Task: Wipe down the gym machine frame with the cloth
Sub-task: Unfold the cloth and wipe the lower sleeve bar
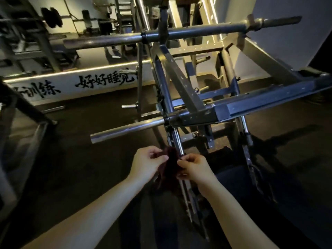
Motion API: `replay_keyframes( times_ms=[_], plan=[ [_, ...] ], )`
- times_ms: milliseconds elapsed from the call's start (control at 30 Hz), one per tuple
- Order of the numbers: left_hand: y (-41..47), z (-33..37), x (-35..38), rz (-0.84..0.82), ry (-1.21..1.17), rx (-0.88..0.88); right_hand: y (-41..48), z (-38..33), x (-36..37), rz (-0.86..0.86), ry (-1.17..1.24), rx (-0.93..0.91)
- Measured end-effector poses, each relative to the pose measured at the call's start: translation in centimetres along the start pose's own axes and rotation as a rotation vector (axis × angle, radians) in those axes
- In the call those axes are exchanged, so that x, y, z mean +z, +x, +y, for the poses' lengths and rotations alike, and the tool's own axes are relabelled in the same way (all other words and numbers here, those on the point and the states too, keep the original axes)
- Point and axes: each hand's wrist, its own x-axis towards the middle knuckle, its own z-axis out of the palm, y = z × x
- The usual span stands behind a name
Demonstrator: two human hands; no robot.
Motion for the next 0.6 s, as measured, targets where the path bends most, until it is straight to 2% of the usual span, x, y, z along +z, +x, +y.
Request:
replay_keyframes(
  times_ms=[167, 333, 433, 500, 600],
  plan=[
    [1.5, 0.7, 0.2, -0.069, 0.065, 0.124, 2.3, -0.9, 0.4, -0.145, 0.112, -0.015],
    [3.9, 0.2, -0.4, -0.067, 0.153, 0.224, 3.9, -2.3, 0.4, -0.149, 0.226, 0.018],
    [5.3, 0.2, -1.2, -0.226, 0.190, 0.290, 5.1, -2.6, 0.6, -0.135, 0.206, -0.040],
    [6.9, 0.1, -2.9, -0.335, 0.142, 0.293, 6.0, -2.9, 0.8, -0.113, 0.188, -0.075],
    [10.2, 0.2, -6.2, -0.270, -0.007, 0.199, 7.0, -4.8, 1.5, -0.096, 0.168, -0.116]
  ],
)
